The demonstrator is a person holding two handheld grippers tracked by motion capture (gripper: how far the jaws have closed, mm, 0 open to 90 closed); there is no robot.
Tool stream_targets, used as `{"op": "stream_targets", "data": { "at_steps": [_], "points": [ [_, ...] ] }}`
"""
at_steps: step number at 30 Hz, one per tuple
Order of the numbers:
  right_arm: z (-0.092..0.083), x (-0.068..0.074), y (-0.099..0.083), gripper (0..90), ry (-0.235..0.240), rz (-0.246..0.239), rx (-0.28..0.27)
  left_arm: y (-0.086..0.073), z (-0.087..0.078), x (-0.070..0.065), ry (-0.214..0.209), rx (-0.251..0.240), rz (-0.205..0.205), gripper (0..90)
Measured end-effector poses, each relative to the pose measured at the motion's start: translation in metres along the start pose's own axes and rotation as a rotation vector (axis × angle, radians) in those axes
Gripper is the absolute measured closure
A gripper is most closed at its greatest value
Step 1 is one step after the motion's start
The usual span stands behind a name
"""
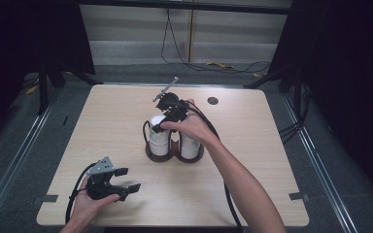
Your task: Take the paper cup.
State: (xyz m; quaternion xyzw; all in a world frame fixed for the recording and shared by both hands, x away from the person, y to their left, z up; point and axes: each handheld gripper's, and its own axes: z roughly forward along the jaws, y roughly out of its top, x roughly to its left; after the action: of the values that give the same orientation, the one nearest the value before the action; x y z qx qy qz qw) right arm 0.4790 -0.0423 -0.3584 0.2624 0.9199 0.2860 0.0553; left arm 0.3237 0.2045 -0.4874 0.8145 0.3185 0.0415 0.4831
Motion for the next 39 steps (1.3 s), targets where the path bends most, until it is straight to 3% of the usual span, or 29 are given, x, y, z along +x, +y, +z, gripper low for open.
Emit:
{"op": "stream_targets", "data": {
  "at_steps": [10, 21, 24, 28, 32, 39],
  "points": [
    [-0.003, 0.002, 0.001, 35.6, -0.005, -0.003, -0.013, 0.0, 0.003, -0.001, -0.03, 0.008, -0.011, 18.1],
    [-0.013, 0.002, 0.005, 35.8, -0.015, -0.002, -0.032, 0.001, 0.003, -0.003, 0.01, -0.016, 0.036, 19.1],
    [-0.014, 0.002, 0.004, 35.8, -0.015, -0.004, -0.034, 0.001, 0.004, -0.002, 0.021, -0.016, 0.03, 20.2],
    [-0.016, 0.002, 0.004, 35.6, -0.013, -0.01, -0.043, 0.001, 0.004, 0.0, 0.008, -0.014, 0.014, 25.8],
    [-0.019, 0.003, 0.005, 35.7, -0.013, -0.014, -0.049, 0.002, 0.004, -0.001, 0.02, -0.029, 0.029, 25.7],
    [-0.025, 0.002, 0.006, 35.9, -0.019, -0.015, -0.066, 0.003, 0.006, -0.002, -0.007, -0.017, 0.026, 24.9]
  ]
}}
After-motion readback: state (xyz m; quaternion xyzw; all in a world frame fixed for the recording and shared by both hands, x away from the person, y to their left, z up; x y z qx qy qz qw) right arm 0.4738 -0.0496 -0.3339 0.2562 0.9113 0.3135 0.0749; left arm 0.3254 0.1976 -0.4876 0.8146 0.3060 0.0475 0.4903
